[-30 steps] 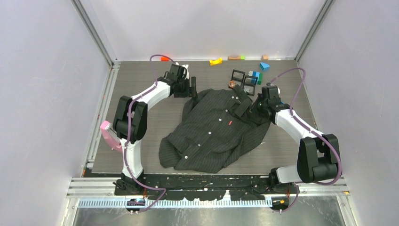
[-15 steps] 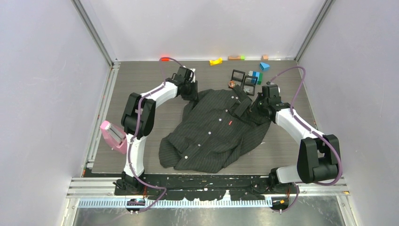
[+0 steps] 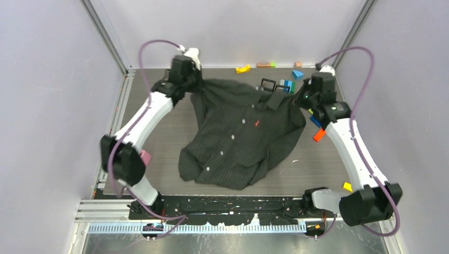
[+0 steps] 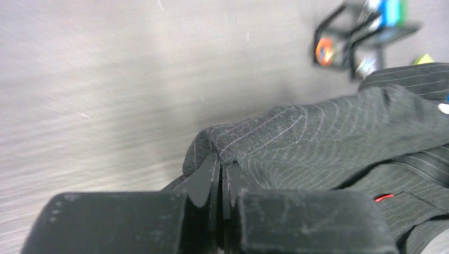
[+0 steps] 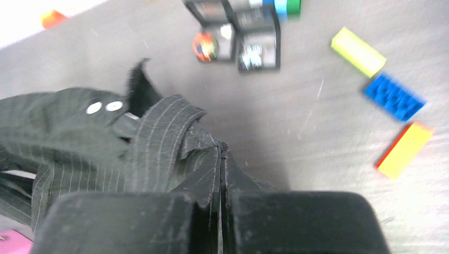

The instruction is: Pin the brooch onto the clothing

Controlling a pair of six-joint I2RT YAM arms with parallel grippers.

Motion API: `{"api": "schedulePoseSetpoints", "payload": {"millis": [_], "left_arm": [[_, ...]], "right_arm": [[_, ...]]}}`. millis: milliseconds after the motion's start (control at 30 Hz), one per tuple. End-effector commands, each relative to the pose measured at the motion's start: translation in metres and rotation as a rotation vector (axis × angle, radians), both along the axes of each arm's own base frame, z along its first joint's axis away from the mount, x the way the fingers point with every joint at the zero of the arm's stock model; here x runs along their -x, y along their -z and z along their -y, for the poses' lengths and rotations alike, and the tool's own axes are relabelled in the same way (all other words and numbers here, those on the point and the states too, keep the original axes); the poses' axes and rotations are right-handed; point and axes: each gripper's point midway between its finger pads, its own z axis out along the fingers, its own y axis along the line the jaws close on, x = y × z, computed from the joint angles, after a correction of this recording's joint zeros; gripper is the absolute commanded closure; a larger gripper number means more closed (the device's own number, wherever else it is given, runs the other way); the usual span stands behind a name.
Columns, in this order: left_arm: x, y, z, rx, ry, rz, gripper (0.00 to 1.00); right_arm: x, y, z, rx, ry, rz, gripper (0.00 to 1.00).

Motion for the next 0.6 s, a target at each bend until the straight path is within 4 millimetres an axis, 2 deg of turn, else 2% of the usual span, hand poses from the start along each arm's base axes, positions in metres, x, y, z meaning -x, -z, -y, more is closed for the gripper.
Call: {"api": "schedulePoseSetpoints", "payload": {"millis": [0,33,100,133,167,200,233,267,300,433,567], "left_arm": [[0.027,-0.148,-0.059,-0.041,-0.11,0.319,1.0],[0.038,-0.17,-0.069,-0.054,-0.122,0.365,1.0],[0.064,-0.212,-0.09,-0.071,-0.154,0.459,1.0],[0.079,-0.234,-0.1,-0.071,-0.171,0.507,1.0],[0.1,-0.263,-0.111,-0.058,-0.186,0.575,1.0],[0.116,-0.282,-0.118,-0.053,-0.182,0.622,1.0],[0.133,-0.301,-0.124,-0.054,-0.174,0.665,1.0],[0.15,-0.319,-0.13,-0.048,-0.167,0.705,1.0],[0.166,-0.335,-0.135,-0.043,-0.157,0.74,1.0],[0.223,-0.385,-0.152,-0.019,-0.13,0.841,1.0],[0.264,-0.418,-0.157,0.031,-0.084,0.926,1.0]], "right_arm": [[0.016,-0.131,0.024,0.094,0.043,0.28,1.0],[0.021,-0.148,0.026,0.095,0.05,0.32,1.0],[0.035,-0.205,0.031,0.095,0.059,0.448,0.99],[0.04,-0.219,0.032,0.104,0.059,0.479,1.0],[0.051,-0.248,0.035,0.101,0.066,0.55,1.0],[0.058,-0.263,0.037,0.108,0.066,0.587,1.0],[0.071,-0.29,0.039,0.102,0.07,0.656,1.0],[0.081,-0.306,0.04,0.107,0.066,0.702,1.0],[0.094,-0.331,0.04,0.098,0.06,0.769,1.0],[0.143,-0.402,0.036,0.081,0.006,0.993,1.0],[0.179,-0.448,0.033,0.07,-0.027,1.143,1.0]]}}
